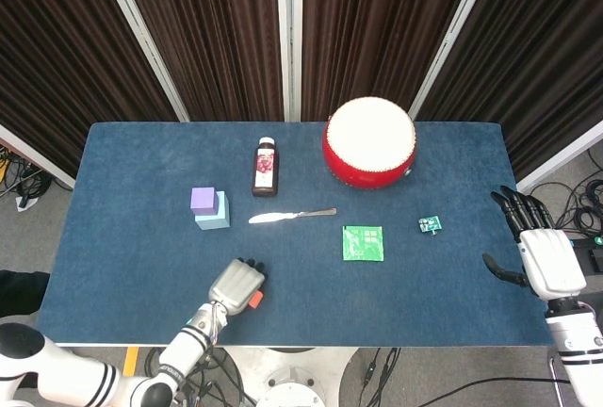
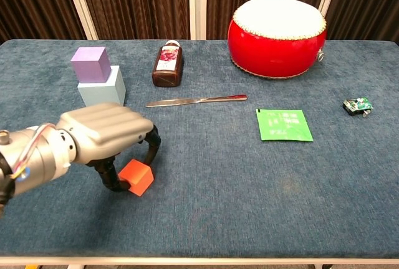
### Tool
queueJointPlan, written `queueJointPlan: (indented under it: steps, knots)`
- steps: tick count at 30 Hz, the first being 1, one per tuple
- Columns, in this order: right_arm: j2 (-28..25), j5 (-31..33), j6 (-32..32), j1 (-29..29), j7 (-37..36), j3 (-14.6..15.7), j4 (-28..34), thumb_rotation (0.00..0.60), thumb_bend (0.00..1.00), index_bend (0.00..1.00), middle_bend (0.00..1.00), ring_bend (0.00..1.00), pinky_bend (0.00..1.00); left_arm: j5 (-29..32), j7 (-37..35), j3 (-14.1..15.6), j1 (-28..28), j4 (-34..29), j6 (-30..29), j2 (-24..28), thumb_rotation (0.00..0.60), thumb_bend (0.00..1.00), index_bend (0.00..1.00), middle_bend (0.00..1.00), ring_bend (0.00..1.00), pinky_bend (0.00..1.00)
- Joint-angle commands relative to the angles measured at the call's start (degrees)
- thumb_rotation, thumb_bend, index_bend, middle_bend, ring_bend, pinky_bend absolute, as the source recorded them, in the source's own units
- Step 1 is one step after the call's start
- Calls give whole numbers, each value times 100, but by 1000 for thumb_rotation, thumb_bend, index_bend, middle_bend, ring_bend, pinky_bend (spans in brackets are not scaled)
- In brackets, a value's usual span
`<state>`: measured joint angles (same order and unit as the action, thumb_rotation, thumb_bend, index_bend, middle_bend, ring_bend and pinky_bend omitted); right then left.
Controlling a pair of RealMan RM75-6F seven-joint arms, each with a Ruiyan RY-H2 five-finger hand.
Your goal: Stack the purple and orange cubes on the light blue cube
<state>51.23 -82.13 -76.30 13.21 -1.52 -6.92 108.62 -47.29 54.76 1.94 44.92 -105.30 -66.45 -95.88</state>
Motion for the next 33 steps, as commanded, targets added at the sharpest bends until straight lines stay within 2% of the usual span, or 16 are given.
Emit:
queueJointPlan:
  steps: [1, 7, 11, 18, 24, 33]
  knots:
    - [-5, 0, -6, -4, -13, -2, -2, 600, 197, 0, 0, 0, 0, 81, 21, -1, -61, -253, -175, 202, 600, 283, 569, 400, 329, 441]
    - [-10, 29, 35, 12, -30, -9, -10, 600, 198, 0, 0, 0, 0, 147, 167, -80, -244, -1093, -905, 977, 600, 283, 569, 400, 330, 443]
    - [3, -21, 13, 4, -9, 5, -6, 600, 197, 0, 0, 0, 0, 301, 216, -294, -315, -1638, -1323, 1503, 600, 283, 569, 401, 330, 444]
    - [58, -118, -35, 8, 16, 10, -42, 600, 197, 0, 0, 0, 0, 1069, 203, -1219, -93, -2291, -1673, 2202, 600, 283, 569, 408, 335, 448]
    - [72, -107, -17, 22, 86, 11, -20, 600, 197, 0, 0, 0, 0, 1732, 7, -1831, 222, -2076, -1334, 2626, 600, 283, 569, 408, 335, 448]
    - [129, -27, 69, 69, 239, 10, -10, 600, 197, 0, 0, 0, 0, 2873, -291, -2235, 754, -1124, -631, 2542, 600, 283, 570, 408, 335, 447]
